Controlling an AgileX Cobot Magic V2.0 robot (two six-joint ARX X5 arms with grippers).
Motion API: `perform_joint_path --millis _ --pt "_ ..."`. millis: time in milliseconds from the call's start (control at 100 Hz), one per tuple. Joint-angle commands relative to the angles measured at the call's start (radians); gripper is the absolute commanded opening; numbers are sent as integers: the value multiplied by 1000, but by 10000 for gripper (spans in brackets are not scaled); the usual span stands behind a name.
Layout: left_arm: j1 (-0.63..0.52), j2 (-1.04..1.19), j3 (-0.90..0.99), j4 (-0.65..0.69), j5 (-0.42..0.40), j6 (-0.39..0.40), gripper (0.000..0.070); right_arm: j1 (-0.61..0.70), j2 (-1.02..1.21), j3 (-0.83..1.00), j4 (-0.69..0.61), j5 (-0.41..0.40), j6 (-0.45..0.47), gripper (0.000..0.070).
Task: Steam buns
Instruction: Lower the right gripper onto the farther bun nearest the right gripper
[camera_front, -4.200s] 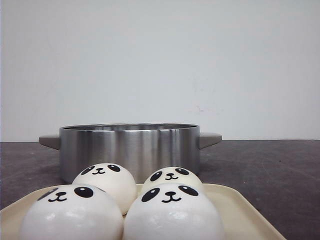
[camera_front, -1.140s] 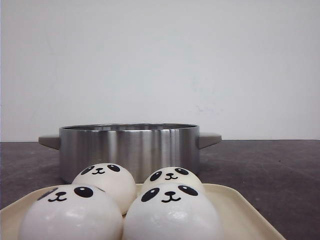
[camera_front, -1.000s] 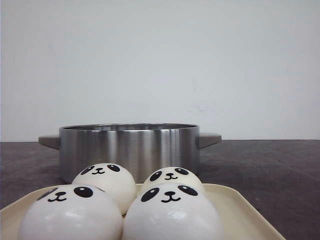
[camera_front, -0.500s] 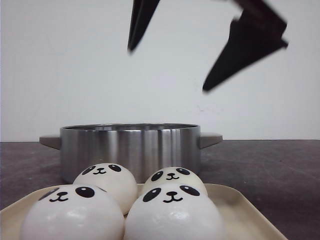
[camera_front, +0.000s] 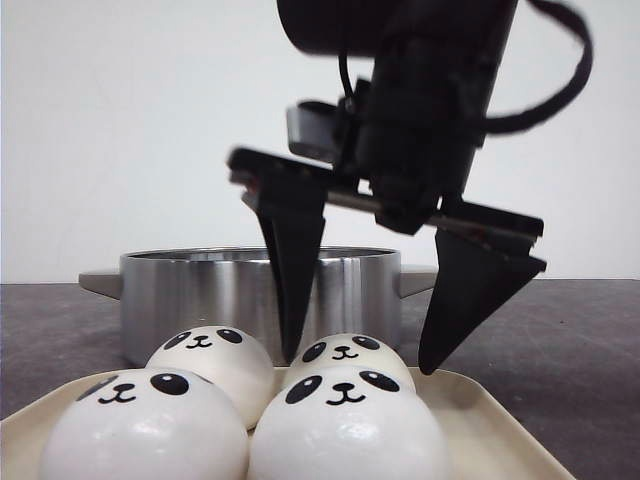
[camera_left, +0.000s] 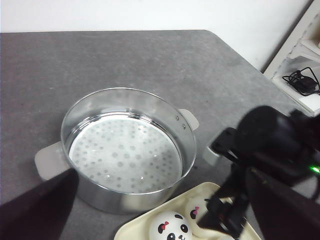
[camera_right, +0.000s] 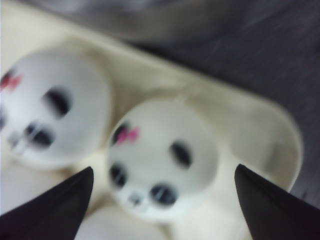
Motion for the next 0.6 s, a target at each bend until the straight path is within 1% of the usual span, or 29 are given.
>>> perform_joint_path --millis 0,50,140,200,230,300,330,360,400,430,440,490,590 --pt "-8 4 19 5 -2 13 700 -3 29 22 12 -23 10 550" --pt "-10 4 19 4 -2 13 700 -12 38 22 14 -40 10 550" --pt "-11 4 19 2 -2 13 700 -16 54 22 16 -45 10 546" --pt "-11 4 19 3 -2 13 700 -17 65 22 18 -45 10 519" --pt "-11 4 19 3 -2 13 700 -17 71 22 16 -49 10 491" --pt "-11 4 19 3 -2 13 700 -17 89 22 14 -63 10 366" --pt "-11 4 19 3 -2 13 700 -17 95 22 14 -72 10 291" --pt "-11 4 19 3 -2 13 700 -17 98 22 14 -72 10 187" --pt "-11 4 19 3 -2 13 700 -17 98 22 14 -65 8 2" --pt "-11 4 19 2 -2 13 700 -16 98 22 16 -58 2 0" --pt "-11 4 19 3 -2 13 700 -16 98 22 17 -54 2 11" --pt "-11 4 19 2 -2 13 700 -11 94 24 16 -40 1 6" --pt "-11 4 19 2 -2 13 700 -11 60 37 3 -39 -3 6"
